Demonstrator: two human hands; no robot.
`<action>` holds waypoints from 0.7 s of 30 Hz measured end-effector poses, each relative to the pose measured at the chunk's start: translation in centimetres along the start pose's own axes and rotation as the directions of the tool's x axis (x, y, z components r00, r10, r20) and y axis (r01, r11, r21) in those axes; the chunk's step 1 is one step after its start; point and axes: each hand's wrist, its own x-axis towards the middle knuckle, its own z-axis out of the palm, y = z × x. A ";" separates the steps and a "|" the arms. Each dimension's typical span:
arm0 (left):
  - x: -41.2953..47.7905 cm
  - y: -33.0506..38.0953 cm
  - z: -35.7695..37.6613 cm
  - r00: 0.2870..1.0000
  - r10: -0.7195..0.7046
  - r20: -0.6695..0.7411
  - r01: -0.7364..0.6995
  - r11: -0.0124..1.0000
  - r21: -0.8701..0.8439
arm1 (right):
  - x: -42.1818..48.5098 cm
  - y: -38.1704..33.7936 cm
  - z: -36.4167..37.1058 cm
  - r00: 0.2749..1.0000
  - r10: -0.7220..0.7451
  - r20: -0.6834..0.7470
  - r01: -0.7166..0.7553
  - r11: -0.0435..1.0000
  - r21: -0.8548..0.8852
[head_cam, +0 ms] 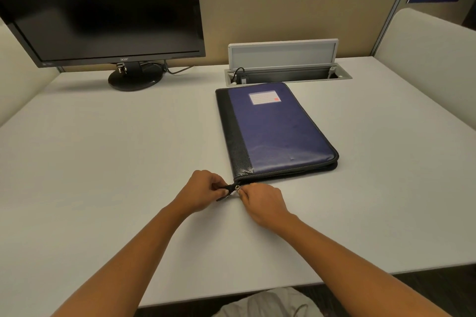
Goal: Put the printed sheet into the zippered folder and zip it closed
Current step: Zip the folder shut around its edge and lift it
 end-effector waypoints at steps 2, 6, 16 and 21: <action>0.1 0.0 -0.2 1.000 -0.002 0.006 0.002 1.000 0.023 | 0.3 0.5 -0.2 0.999 0.034 0.006 -0.034 0.999 -0.031; 0.2 0.1 -0.5 1.000 -0.017 -0.001 0.017 0.997 0.071 | 0.8 1.3 -0.5 0.997 0.077 -0.010 -0.078 0.994 -0.071; 0.9 0.0 -1.1 0.998 -0.058 -0.033 0.062 0.990 0.128 | 0.6 8.3 -2.9 0.935 0.338 -0.107 -0.348 0.934 -0.083; 1.2 0.2 -1.3 0.998 -0.065 -0.019 0.067 0.981 0.179 | -0.2 11.2 -4.2 0.909 0.400 -0.116 -0.409 0.911 -0.060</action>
